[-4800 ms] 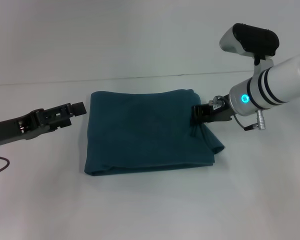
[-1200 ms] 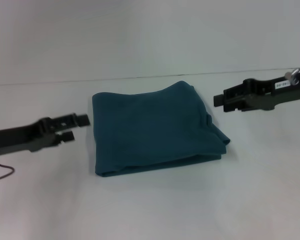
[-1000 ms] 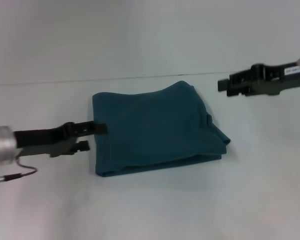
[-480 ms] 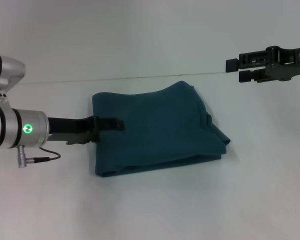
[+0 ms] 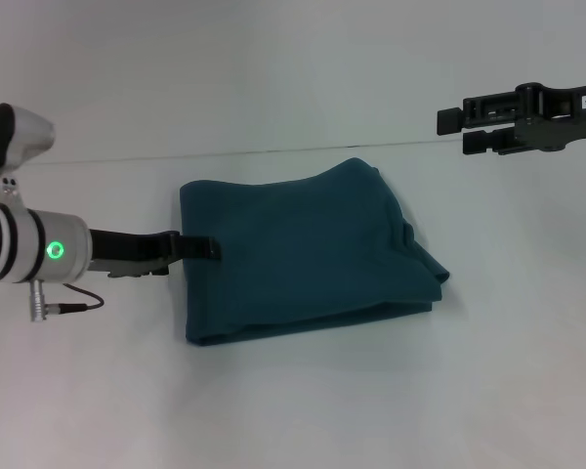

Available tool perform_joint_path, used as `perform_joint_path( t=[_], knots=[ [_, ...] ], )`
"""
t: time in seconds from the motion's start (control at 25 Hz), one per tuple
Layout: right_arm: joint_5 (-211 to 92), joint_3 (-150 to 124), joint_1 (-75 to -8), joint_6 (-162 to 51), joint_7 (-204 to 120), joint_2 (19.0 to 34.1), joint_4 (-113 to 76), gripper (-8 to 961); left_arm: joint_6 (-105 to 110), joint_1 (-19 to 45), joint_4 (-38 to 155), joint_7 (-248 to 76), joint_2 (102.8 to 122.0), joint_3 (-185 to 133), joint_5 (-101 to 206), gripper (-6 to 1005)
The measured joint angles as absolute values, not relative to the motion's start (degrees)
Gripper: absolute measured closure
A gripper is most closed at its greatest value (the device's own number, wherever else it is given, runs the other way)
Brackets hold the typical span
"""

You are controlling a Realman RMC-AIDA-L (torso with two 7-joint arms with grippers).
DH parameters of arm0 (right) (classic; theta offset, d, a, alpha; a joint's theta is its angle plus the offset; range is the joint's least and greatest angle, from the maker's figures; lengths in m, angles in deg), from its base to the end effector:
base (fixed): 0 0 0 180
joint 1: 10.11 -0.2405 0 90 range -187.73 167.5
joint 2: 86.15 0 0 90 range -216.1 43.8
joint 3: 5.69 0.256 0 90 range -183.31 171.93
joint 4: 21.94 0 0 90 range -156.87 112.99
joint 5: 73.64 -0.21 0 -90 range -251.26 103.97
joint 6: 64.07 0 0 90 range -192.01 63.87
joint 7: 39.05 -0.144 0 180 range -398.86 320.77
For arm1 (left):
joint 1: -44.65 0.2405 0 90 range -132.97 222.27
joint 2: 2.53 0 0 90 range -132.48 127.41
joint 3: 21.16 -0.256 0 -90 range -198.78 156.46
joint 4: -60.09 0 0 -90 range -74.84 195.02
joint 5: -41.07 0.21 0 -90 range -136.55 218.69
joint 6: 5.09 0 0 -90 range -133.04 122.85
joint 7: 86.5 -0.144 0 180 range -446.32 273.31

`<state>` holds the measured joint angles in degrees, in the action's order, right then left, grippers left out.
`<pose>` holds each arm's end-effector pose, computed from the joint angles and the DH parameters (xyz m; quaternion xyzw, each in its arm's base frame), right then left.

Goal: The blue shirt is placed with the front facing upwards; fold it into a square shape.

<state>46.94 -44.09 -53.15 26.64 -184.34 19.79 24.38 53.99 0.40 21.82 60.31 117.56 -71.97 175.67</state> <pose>0.2098 0.4138 0.1175 -0.7963 0.5550 0.2140 0.1096 -0.2330 0.4213 -0.0266 -0.7710 -0.5894 -0.1068 0.2164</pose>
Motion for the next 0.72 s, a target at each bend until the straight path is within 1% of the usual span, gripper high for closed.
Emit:
perform_joint_path(
  t=[0.36, 0.72],
  knots=[
    [46.9, -43.4, -53.2, 26.8, -184.6, 19.88, 24.3, 174, 49.8, -2.5, 26.7, 60.3, 117.82, -72.7, 177.5, 49],
    [46.9, -42.5, -52.8, 26.8, -184.3, 19.84, 23.8, 173, 46.9, -4.7, 29.0, 60.6, 119.16, -74.8, 177.7, 61]
  ],
)
